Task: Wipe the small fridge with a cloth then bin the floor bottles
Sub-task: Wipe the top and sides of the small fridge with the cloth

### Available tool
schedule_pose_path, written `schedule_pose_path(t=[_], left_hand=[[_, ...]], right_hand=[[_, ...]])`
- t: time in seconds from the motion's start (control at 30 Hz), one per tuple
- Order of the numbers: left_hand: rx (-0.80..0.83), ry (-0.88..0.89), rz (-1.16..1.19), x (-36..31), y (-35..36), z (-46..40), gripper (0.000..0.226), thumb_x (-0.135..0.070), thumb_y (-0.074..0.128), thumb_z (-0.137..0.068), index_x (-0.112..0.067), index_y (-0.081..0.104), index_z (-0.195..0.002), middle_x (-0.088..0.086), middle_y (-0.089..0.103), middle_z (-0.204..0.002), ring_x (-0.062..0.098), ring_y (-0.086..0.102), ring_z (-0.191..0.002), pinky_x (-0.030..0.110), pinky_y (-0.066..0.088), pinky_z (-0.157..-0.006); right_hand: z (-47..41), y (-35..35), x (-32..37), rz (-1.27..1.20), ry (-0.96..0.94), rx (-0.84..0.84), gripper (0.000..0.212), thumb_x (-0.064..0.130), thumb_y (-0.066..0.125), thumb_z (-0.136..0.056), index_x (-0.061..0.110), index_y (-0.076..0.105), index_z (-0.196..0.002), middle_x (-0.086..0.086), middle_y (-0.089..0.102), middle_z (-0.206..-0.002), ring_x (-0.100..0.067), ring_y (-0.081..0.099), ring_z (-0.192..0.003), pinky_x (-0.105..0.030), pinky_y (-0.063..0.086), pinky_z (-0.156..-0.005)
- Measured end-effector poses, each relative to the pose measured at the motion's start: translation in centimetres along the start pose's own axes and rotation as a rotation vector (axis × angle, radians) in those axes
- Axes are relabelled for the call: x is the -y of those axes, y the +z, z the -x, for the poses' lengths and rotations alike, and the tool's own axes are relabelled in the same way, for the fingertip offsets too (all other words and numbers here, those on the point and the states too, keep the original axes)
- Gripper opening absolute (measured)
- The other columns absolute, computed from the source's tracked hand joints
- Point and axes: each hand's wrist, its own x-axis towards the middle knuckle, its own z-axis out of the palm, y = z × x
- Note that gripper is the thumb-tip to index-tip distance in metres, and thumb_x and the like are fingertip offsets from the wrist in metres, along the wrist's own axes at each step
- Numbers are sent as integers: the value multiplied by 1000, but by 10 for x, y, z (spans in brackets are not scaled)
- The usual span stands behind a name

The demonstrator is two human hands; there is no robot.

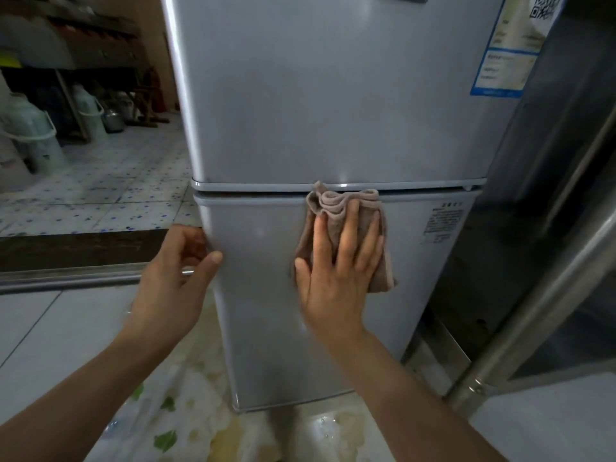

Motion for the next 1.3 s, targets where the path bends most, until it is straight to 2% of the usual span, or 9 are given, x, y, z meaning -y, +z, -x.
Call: schedule_pose_path(t=[0.07, 0.17, 0.3, 0.5, 0.67, 0.87, 0.97, 1.17, 1.3], left_hand=[[17, -2, -1, 0, -2, -1, 9, -22, 57, -89, -20, 51, -96, -12, 60, -90, 4, 57, -85, 26, 47, -70], [20, 1, 28, 1, -2, -2, 9, -19, 59, -88, -20, 50, -92, -11, 59, -87, 7, 58, -82, 27, 46, -67], [5, -5, 49, 0, -1, -2, 11, -19, 60, -86, -19, 51, -90, -12, 59, -83, -5, 54, -74, 18, 41, -64], [91, -79, 165, -6, -11, -1, 11, -9, 59, -87, -19, 56, -91, -9, 62, -85, 3, 57, -74, 19, 44, -67], [245, -132, 301, 3, -41, 8, 43, 16, 43, -85, -14, 58, -113, -1, 65, -103, -3, 62, -84, 4, 43, -66], [162, -226, 150, 32, -59, 18, 40, 1, 50, -89, -29, 53, -115, -9, 63, -106, 11, 62, -97, 32, 49, -85], [187, -228, 91, 45, -61, 25, 40, 1, 52, -88, -29, 52, -114, -8, 62, -105, 12, 62, -95, 34, 49, -88], [242, -214, 91, 53, -56, 35, 42, 7, 50, -87, -26, 53, -113, -6, 61, -103, 12, 61, -93, 19, 47, -80], [246, -201, 91, 48, -49, 35, 44, 7, 49, -86, -26, 51, -115, -7, 60, -102, 13, 61, -93, 28, 49, -84]], right_hand=[[-1, -4, -28, 52, -89, 2, 66, 45, 44, -90, 21, 23, -147, -14, 16, -153, -45, 15, -139, -54, 7, -116], [-6, -14, -73, 89, 206, -45, 64, 45, 36, -95, 11, 23, -148, -30, 20, -151, -51, 22, -138, -59, 20, -113], [-13, -11, -59, 8, 395, -117, 62, 37, 26, -99, 1, 18, -149, -34, 13, -152, -48, 12, -142, -52, 10, -117], [-7, 2, 34, 29, -59, -37, 57, 39, 41, -93, 19, 27, -145, -14, 17, -152, -46, 13, -139, -57, 7, -114], [-38, -9, 63, -11, -421, -60, 53, 29, 56, -88, 29, 45, -140, 9, 24, -153, -29, 18, -142, -51, 9, -115], [-44, 0, 63, 93, -592, -95, 41, 30, 49, -92, 26, 52, -132, 10, 27, -153, -27, 16, -143, -49, 2, -115], [-8, 17, 53, 158, -737, -50, 39, 29, 51, -90, 27, 54, -129, 10, 30, -152, -26, 20, -144, -48, 3, -117], [69, 36, 46, 275, -882, 311, 64, 17, 71, -71, 28, 53, -131, 12, 39, -150, -15, 21, -143, -40, 2, -117], [63, 26, 37, 289, -975, 359, 86, 12, 74, -67, 28, 38, -143, 15, 33, -152, -12, 22, -143, -38, -2, -119]])
